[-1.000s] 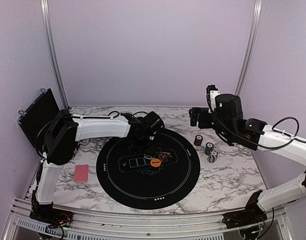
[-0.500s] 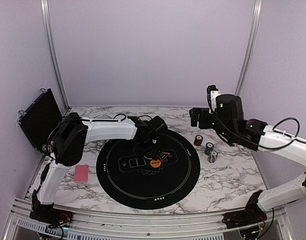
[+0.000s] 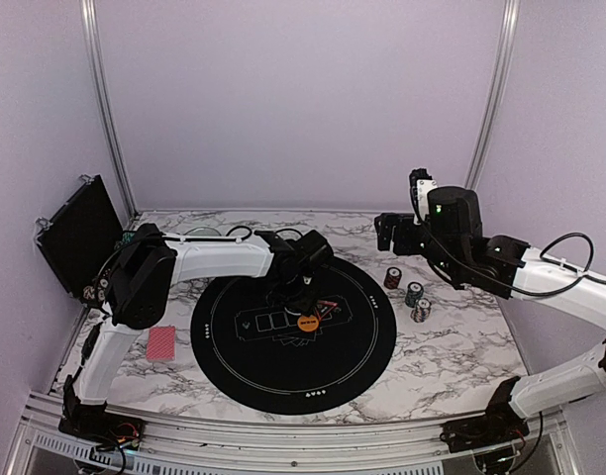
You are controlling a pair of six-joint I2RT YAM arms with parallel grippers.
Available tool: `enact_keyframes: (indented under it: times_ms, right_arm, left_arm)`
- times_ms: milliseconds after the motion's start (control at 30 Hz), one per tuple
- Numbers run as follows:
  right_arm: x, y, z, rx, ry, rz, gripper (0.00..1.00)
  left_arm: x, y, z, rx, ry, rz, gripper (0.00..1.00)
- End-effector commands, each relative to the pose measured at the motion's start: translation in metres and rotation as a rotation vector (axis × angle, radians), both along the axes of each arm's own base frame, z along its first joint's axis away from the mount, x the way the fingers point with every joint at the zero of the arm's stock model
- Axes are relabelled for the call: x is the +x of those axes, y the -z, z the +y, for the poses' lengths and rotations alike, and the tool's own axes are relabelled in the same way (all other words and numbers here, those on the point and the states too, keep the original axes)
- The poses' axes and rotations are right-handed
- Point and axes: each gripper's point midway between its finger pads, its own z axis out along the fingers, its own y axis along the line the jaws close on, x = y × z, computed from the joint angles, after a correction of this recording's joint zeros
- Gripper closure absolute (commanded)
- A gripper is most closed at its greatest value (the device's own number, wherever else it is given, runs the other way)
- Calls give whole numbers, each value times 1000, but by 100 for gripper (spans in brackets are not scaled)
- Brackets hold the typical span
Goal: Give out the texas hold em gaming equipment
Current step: Move the dealer button to the dealer area.
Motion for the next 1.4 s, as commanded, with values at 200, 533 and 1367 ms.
enact_keyframes:
  times_ms: [200, 533, 1367]
  right_arm:
    - [3, -2, 6, 38, -14, -2, 2]
    - [11, 6, 19, 35, -38, 17, 2]
    - [32, 37, 66, 11, -147, 118, 2]
  left_arm:
    - [-10, 1, 38, 88, -44, -4, 45]
    - [-37, -11, 80, 89, -97, 6, 45]
    - [-71, -3, 174, 103, -238, 29, 44]
